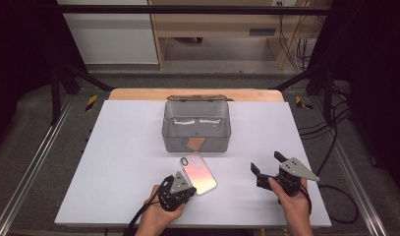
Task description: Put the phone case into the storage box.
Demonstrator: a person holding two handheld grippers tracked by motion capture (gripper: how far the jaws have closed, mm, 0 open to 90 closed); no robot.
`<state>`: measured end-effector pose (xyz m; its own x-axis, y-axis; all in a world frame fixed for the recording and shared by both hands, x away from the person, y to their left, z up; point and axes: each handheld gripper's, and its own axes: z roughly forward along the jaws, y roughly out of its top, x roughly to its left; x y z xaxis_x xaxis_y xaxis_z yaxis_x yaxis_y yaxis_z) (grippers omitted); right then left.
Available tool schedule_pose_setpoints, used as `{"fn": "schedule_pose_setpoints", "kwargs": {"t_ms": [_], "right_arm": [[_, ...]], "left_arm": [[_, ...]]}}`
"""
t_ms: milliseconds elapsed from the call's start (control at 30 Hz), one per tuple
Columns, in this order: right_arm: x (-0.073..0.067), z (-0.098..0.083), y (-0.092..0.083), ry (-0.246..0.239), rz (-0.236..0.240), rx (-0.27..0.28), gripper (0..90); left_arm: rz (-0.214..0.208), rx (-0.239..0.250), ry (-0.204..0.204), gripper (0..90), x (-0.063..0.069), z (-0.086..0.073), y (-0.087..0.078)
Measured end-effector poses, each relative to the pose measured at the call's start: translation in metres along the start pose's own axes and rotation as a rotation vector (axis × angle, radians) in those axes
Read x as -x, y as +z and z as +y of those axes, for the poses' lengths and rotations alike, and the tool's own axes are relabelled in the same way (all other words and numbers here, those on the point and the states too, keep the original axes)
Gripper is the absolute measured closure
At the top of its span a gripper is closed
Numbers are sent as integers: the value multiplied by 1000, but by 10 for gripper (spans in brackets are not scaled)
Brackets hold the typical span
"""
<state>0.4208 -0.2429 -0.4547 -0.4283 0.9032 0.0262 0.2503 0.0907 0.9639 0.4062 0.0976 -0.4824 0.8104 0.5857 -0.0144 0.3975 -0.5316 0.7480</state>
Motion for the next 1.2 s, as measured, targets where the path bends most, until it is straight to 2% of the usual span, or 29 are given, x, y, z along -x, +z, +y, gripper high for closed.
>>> {"fn": "schedule_pose_setpoints", "kwargs": {"t_ms": [233, 267, 433, 633, 700, 733, 767, 833, 867, 900, 1033, 1067, 1133, 1167, 1200], "right_arm": [[-1, 1, 0, 1, 8, -8, 59], [-2, 1, -1, 2, 10, -14, 58], [-5, 2, -1, 10, 24, -36, 62], [-20, 5, 3, 12, 66, -82, 63], [-27, 8, 5, -10, 78, -101, 63], [-36, 11, 8, -27, 87, -112, 64], [-36, 11, 8, -27, 87, -112, 64], [-45, 13, 13, -48, 108, -142, 66], [-54, 15, 17, -71, 130, -161, 67], [-54, 15, 17, -71, 130, -161, 67], [-73, 18, 27, -81, 166, -206, 71], [-77, 18, 29, -84, 174, -222, 71], [-85, 19, 33, -67, 197, -234, 71], [-92, 19, 38, -63, 218, -257, 68], [-96, 19, 41, -69, 217, -272, 69]], "left_arm": [[-16, 7, 41, 900, 17, 13, 12], [-13, 23, 45, 900, 19, 15, 13], [14, 66, 45, 900, 14, 15, 3], [96, 149, -9, 900, -17, 4, -31], [124, 172, -33, 900, -30, -3, -45], [154, 192, -60, 900, -41, -11, -60], [154, 192, -60, 900, -41, -11, -60], [194, 209, -76, 900, -53, -19, -75], [214, 221, -87, 900, -59, -23, -82], [234, 236, -103, 900, -65, -28, -89], [315, 316, -193, 899, -91, -42, -111], [339, 332, -201, 882, -96, -45, -116], [398, 358, -219, 793, -103, -51, -122], [436, 381, -231, 681, -108, -57, -124], [459, 387, -233, 590, -110, -59, -124]]}}
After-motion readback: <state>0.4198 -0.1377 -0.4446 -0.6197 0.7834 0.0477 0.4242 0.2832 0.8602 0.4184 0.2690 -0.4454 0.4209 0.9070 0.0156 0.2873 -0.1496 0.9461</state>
